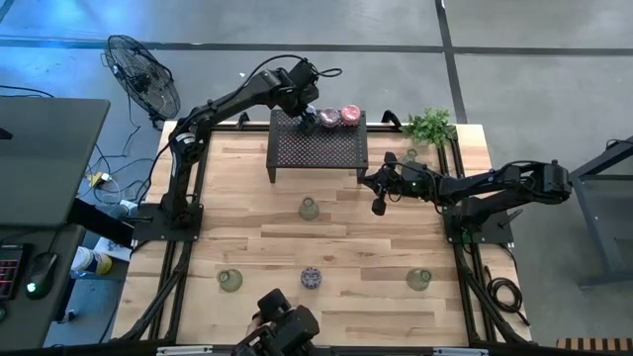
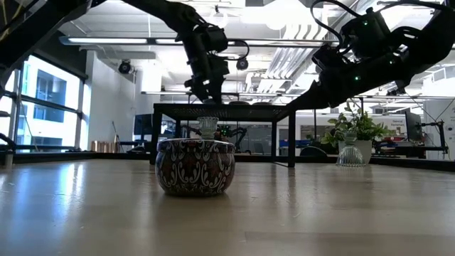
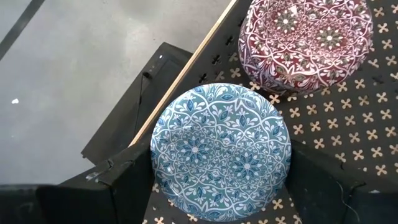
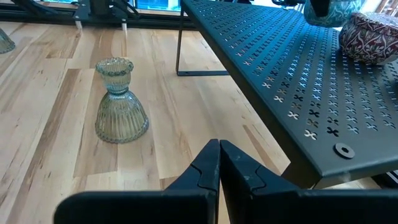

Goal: Pick & Place candle stick holders
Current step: Align the blue scented candle with the other scented candle on the shelf, then align the dark red scented candle with the other scented candle on the shelf

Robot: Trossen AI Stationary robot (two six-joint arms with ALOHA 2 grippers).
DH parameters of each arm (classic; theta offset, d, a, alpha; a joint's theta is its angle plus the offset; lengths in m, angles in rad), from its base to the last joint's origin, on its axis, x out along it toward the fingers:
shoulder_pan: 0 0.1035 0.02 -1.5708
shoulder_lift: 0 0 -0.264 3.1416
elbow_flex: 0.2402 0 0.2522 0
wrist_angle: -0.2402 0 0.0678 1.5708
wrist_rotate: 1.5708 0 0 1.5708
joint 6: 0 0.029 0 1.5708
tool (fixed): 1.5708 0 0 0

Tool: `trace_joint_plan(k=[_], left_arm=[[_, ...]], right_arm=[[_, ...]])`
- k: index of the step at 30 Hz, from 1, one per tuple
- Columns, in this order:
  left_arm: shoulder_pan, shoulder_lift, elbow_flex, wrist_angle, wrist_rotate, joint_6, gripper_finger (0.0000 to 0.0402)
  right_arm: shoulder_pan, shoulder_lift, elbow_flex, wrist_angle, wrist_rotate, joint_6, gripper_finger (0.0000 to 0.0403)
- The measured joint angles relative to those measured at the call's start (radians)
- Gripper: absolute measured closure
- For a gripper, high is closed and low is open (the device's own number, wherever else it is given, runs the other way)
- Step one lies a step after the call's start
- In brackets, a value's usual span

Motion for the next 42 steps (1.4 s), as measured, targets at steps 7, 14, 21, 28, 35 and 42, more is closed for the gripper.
trace_joint_plan(k=[7,14,21,28,35,42], left_arm=[[0.0,0.0,0.0,-0.004,0.002,0.002,0.0105],[0.0,0.001,0.0,-0.01,0.021,0.027,0.0099],[0.0,0.001,0.0,-0.02,0.054,0.035,0.005],[0.0,0.001,0.0,-0.012,0.047,0.053,0.0036],[0.0,-0.052,0.0,-0.021,-0.04,0.078,0.0036],[-0.013,-0.17,0.0,-0.14,-0.05,0.085,0.0079]], right_arm=[[0.0,0.0,0.0,0.0,0.0,0.0,0.0402],[0.0,0.0,0.0,0.0,0.0,0.0,0.0402],[0.0,0.0,0.0,0.0,0.0,0.0,0.0402],[0.0,0.0,0.0,0.0,0.0,0.0,0.0402],[0.0,0.0,0.0,0.0,-0.007,0.0,0.0402],[0.0,0.0,0.0,0.0,-0.019,0.0,0.0402]])
